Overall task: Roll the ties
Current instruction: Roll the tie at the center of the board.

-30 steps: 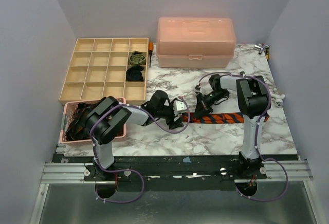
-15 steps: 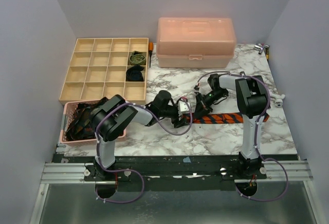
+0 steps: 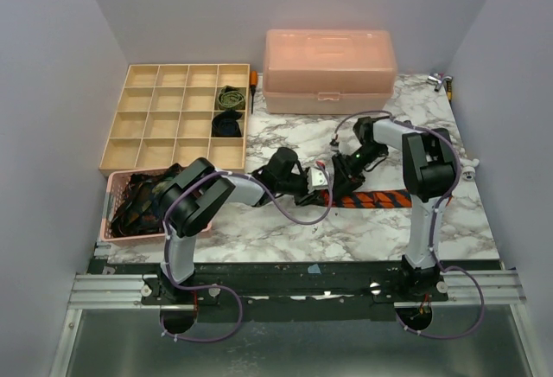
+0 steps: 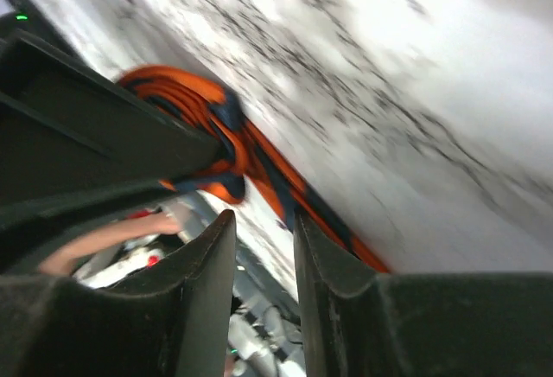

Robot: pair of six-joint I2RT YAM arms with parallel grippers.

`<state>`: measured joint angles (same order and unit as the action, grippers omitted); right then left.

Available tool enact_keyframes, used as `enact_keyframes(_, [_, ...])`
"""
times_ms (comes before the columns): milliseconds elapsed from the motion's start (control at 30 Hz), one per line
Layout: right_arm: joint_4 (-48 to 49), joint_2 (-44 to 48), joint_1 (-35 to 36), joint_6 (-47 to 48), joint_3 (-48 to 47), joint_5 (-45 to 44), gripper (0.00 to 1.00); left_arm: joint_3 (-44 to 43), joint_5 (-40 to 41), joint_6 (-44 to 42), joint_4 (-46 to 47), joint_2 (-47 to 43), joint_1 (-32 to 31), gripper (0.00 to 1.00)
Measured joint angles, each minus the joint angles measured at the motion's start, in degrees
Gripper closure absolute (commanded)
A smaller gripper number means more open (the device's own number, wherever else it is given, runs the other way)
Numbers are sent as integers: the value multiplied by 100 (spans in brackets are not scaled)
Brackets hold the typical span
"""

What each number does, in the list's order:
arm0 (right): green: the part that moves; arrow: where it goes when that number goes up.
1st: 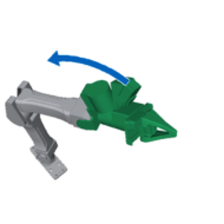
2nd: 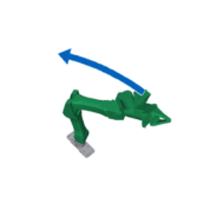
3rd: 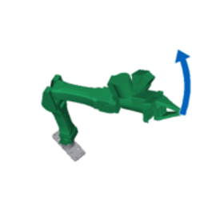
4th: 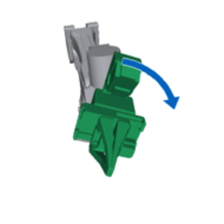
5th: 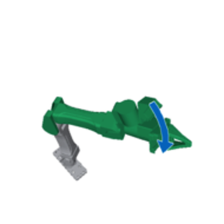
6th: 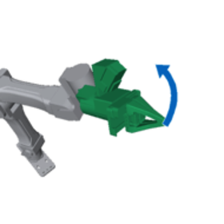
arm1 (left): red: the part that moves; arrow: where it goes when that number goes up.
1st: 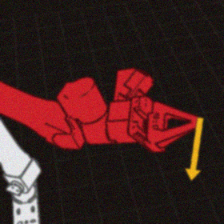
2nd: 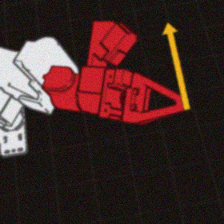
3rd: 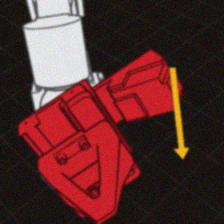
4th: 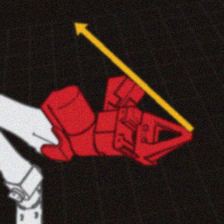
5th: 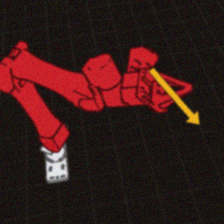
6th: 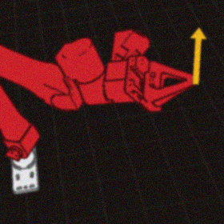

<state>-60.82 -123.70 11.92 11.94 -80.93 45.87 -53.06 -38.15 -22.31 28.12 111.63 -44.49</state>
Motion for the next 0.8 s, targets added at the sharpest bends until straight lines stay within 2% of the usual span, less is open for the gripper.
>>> enact_keyframes(167, [-13, 514, -229, 367, 197, -643, 74, 0, 20, -22, -85, -39, 111, 83])
enact_keyframes(300, [79, 557, -289, 400, 400, -1040, 78, -42, -9, -20, -205, -52, 166, 81])
enact_keyframes(633, [-85, 249, -289, -146, 192, -1150, 85, -686, -590, -243, -1480, -81, 466, 78])
enact_keyframes(800, [-122, 179, -295, -243, 164, -1110, 85, -629, -684, -647, -2006, -361, 487, 74])
